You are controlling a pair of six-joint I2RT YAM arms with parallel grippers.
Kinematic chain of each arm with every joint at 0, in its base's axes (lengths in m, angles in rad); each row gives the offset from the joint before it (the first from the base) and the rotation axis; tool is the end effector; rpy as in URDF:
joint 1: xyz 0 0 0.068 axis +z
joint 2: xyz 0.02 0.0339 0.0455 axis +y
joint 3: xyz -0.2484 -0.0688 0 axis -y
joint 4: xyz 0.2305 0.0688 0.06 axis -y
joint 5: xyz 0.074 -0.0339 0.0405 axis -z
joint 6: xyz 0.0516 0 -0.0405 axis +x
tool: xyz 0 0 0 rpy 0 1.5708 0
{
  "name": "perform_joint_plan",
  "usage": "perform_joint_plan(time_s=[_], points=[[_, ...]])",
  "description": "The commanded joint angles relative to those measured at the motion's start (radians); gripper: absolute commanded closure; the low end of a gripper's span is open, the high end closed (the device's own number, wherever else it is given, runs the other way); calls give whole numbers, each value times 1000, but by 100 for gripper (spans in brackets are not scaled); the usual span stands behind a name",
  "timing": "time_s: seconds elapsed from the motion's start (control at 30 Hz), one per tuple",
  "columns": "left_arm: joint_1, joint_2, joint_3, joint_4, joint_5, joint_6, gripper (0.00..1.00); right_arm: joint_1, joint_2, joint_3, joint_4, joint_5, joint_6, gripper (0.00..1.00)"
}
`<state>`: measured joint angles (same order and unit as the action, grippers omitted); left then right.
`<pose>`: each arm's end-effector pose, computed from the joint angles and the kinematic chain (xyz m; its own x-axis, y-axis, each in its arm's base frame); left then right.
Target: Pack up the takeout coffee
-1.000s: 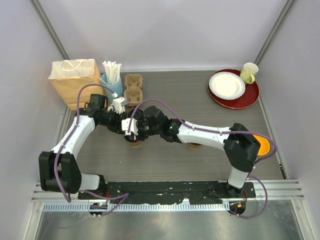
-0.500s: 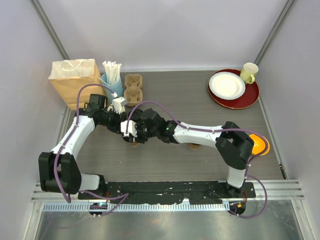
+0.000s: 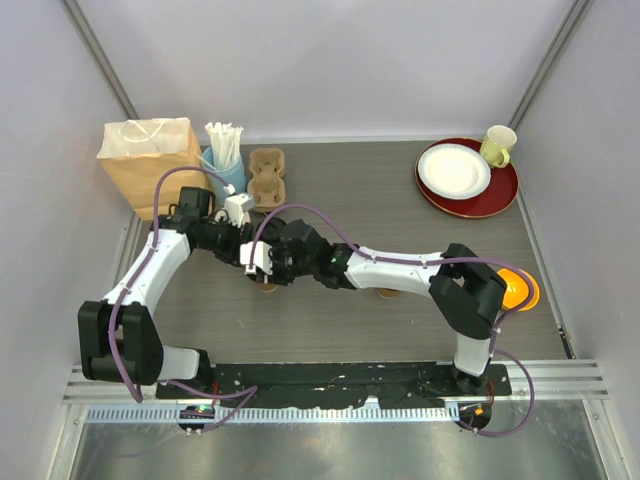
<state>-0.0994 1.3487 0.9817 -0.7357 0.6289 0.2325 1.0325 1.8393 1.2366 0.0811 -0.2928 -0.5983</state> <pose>0.2499 -0.0554 0.2258 -0.7848 0.2655 -0.5600 0.5397 0.7370 -0.4069 0.2009 0.3655 0.2103 0.3242 -0.5089 -0.7974 -0.9291 -0.0129 -0.3695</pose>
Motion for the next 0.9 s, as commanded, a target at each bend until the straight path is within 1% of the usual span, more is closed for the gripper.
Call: perform_joint_plan(time_s=[0.0,0.1,0.27,0.5,0.63,0.7,0.77,0.8,0.87], points=[[-5,10,20,-21,23,11,56,0,84,-40,-119,104,3,60],[-5,3,34,-24,28,13,54,6,106,-43,-159,139,14,60],[-3,12,61,-37,32,19,52,8,126,-65,-162,190,40,63],[6,23,78,-48,48,21,50,6,132,-71,-175,190,66,64],[29,17,94,-62,60,25,48,3,135,-71,-187,201,97,66],[38,7,100,-70,74,24,46,-2,138,-71,-196,202,110,67],[55,-6,109,-73,86,13,40,-3,143,-77,-198,201,132,69],[59,-13,110,-68,97,8,35,-6,143,-78,-196,202,141,69],[67,-29,117,-57,103,-19,31,-11,143,-80,-196,205,170,70]])
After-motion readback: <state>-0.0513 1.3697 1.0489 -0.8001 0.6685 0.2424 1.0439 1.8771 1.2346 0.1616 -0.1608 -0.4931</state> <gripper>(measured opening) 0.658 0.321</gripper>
